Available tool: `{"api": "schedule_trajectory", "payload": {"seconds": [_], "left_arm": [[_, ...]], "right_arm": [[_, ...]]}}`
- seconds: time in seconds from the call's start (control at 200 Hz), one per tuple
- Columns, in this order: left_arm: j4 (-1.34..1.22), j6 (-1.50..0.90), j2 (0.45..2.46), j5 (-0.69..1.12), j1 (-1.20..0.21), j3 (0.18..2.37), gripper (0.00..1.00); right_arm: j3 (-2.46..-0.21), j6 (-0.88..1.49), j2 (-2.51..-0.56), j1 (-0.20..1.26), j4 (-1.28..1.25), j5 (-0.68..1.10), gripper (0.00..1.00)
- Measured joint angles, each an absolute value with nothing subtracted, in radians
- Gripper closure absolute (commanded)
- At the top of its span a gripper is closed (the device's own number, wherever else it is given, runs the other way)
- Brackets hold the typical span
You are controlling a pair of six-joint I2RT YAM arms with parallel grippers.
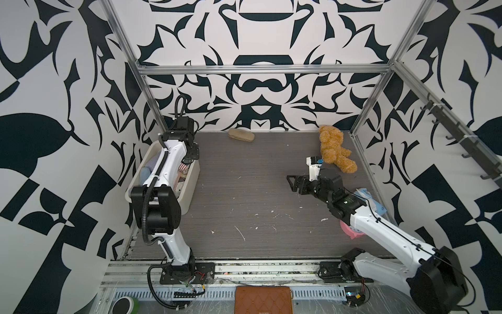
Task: Put the glasses cases into the storage boxes
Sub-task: Place the glasses case in the storage box, then move the storage box to the center of the board.
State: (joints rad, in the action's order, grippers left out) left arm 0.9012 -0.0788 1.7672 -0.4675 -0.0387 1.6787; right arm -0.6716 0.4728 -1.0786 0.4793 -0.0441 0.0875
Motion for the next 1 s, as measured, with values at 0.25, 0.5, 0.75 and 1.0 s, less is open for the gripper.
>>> {"api": "schedule_trajectory", "payload": {"seconds": [0.25,0.5,0.75,1.0], "left_arm": [[0.922,-0.146,1.556,-0.372,-0.085,1.641,0.23],[1.003,-0.205,1.271,-0.274,-0.117,1.459,0.47],[1.026,-0.226,1.320,-0.275,-0.113,1.316,0.41],[0.975,-0.228,1.430,-0.299,-0.092,1.312,0.47]], "right_arm": [[-0.672,0.477,-1.082,0.479,-0.046,0.102,0.13],[-0.671,0.485,-1.084,0.479,-0.050,0.114,0.13],[-0.670,0.495,-1.084,0.479,-0.050,0.125,0.13],[-0.666,0.495,-1.066,0.479,-0.050,0.125,0.13]]}}
